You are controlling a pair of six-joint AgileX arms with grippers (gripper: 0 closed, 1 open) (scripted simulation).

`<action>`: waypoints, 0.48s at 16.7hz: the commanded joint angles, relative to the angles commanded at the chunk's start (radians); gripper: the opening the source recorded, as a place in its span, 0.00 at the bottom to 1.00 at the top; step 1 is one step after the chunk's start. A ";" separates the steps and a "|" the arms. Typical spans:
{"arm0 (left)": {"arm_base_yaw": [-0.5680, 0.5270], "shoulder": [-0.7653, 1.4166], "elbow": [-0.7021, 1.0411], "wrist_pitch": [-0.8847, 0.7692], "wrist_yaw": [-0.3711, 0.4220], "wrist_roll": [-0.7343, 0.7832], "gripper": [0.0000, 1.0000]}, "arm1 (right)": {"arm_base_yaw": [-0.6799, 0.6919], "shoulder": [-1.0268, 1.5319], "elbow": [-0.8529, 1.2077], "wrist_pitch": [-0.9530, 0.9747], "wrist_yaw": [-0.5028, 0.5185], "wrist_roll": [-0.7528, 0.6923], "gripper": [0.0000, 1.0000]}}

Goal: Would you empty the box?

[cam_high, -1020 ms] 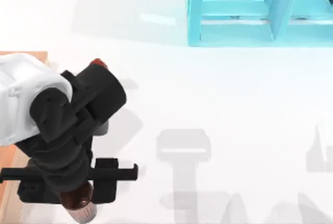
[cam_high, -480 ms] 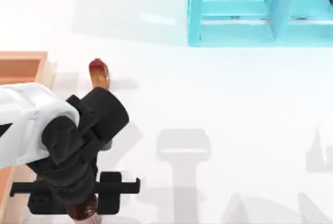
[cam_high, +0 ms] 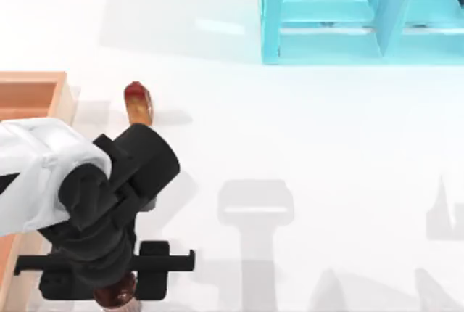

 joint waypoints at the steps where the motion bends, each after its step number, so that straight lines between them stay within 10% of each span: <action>1: 0.000 0.000 0.000 0.000 0.000 0.000 0.38 | 0.000 0.000 0.000 0.000 0.000 0.000 1.00; 8: 0.000 0.000 0.000 0.000 0.000 0.000 0.90 | 0.000 0.000 0.000 0.000 0.000 0.000 1.00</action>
